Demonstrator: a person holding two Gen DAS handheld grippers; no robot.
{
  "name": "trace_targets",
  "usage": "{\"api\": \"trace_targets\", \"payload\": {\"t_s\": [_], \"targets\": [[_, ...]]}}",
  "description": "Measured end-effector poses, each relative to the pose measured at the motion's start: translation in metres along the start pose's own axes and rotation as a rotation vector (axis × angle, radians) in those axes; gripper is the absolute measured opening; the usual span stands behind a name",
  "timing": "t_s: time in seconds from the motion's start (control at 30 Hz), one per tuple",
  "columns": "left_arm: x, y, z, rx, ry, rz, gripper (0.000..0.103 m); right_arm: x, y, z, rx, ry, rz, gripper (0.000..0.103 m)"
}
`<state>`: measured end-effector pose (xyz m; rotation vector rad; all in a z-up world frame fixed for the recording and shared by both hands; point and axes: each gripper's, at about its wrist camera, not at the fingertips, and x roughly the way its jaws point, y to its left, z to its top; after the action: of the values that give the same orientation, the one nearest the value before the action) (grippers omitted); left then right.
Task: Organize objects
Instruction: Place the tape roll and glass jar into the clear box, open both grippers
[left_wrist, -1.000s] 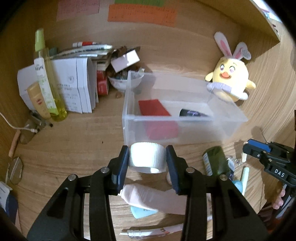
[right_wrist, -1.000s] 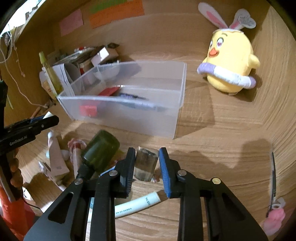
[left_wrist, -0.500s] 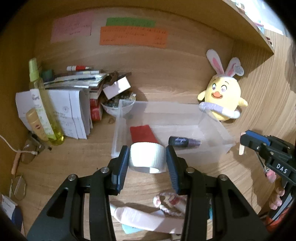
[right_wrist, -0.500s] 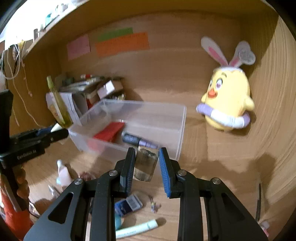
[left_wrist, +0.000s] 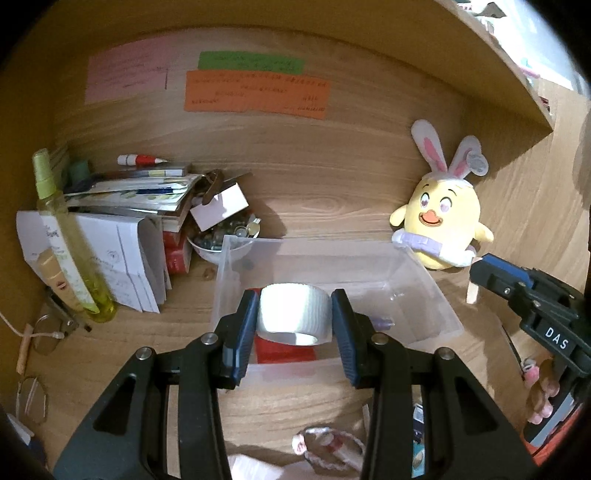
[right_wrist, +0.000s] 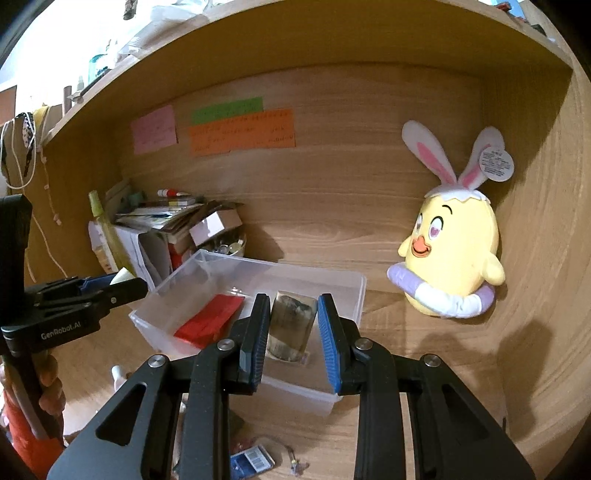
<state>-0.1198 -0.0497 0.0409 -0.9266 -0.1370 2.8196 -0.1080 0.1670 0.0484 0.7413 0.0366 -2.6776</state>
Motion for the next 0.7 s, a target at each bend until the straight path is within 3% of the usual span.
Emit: {"api": "trace_targets", "payload": {"t_s": [0.7], "targets": [[0.073, 0.002, -0.011, -0.003, 0.161, 0.003, 0.040, 0.075, -0.002, -0.024, -0.041, 0.164, -0.022, 0.024]]}}
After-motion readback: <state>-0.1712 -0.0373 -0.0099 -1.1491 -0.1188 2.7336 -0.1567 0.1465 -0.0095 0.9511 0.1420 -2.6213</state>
